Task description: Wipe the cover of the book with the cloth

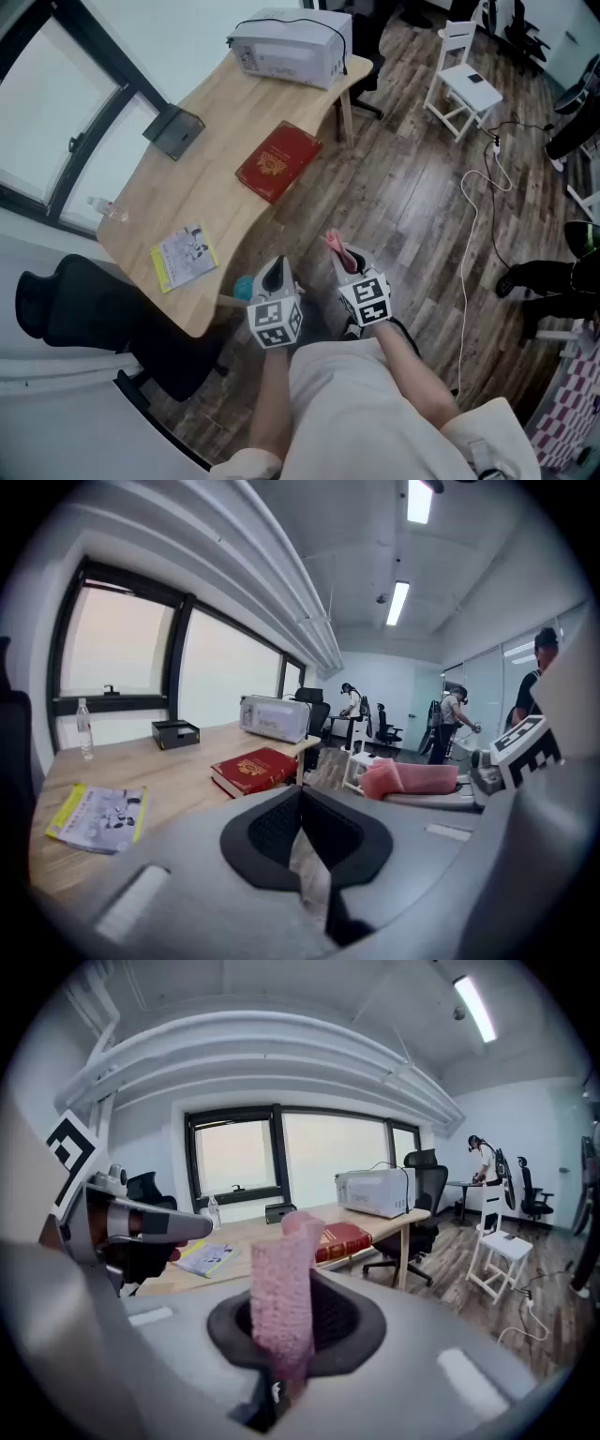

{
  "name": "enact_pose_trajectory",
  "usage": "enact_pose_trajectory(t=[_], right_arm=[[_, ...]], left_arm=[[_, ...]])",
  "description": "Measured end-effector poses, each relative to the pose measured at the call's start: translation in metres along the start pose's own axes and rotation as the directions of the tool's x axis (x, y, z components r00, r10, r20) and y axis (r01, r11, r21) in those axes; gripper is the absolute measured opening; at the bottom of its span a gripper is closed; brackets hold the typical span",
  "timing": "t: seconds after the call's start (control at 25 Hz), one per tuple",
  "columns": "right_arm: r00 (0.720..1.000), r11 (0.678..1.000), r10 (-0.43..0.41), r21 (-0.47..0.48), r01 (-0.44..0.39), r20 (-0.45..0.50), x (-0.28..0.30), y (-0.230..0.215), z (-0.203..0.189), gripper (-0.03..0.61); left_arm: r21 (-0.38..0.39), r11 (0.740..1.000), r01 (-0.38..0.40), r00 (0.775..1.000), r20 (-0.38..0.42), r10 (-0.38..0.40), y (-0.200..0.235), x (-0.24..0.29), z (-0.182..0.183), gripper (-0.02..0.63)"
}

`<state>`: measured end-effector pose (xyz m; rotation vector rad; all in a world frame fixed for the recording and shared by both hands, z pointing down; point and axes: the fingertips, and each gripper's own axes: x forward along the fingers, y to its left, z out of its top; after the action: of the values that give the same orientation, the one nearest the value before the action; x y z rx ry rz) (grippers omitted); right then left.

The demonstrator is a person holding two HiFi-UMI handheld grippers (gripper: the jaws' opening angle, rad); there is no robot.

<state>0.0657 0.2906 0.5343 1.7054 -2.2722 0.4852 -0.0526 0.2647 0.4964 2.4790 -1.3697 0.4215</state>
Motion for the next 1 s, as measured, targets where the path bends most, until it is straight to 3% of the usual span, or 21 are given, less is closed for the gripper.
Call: enact_pose_trajectory(t=[0.2, 0.48, 1.0], right_arm=[[1.000, 1.000, 0.030, 0.002, -0.030, -0.003, -0.017, -0.002, -0.004, 0.026], [1.000, 0.999, 0.027, 0.034, -0.026, -0.004, -0.017, -0.013, -0.007, 0.026], [0.998, 0.999, 0.021, 0.042, -0.018, -0.064, -0.009, -0.025, -0.023, 0.025]], left_arm=[[0.016, 1.000, -0.020, 0.999, 0.043, 0.019, -0.007, -0.010, 0.009, 0.008], [0.003, 0.998, -0.060, 0.997, 0.040, 0.060, -0.003, -0.013, 0.009, 0.008], [-0.016, 0.998, -0.066, 0.997, 0.028, 0.066, -0.015, -0.001, 0.002, 0.008]])
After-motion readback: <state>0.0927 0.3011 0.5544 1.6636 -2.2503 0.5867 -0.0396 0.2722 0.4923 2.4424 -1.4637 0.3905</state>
